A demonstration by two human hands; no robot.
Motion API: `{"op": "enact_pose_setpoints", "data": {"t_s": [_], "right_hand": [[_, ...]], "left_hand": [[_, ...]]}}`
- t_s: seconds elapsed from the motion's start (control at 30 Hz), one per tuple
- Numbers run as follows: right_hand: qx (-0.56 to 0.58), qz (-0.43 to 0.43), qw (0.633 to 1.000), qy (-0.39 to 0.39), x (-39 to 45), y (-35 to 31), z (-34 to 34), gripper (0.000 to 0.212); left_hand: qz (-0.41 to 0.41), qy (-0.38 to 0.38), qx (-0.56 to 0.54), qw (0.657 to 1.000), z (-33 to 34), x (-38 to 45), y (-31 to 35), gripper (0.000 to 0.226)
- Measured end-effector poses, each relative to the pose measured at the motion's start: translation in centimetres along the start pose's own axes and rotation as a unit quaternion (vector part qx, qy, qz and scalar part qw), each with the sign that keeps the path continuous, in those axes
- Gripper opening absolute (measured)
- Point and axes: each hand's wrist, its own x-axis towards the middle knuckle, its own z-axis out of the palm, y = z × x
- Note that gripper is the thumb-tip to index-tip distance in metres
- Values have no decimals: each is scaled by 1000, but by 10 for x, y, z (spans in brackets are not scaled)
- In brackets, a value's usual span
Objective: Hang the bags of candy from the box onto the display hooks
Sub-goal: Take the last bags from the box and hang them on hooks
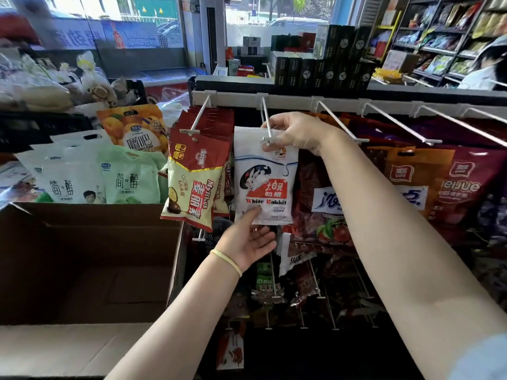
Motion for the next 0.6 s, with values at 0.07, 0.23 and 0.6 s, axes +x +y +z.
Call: {"op": "enact_pose_setpoints", "data": {"t_s": [0.07, 0.23, 0.6], "right_hand": [[-1, -4, 1000, 7, -1, -2, 0, 25], [-21, -4, 1000, 15, -3, -7, 1, 20], [-37, -47, 998, -13, -29, -6, -5, 23]], "left_hand": [[-19, -33, 142, 989, 1, -22, 3, 34], [371, 64, 500, 780, 13, -65, 44, 33], [487, 129, 719, 479, 37, -25, 125, 42]]}}
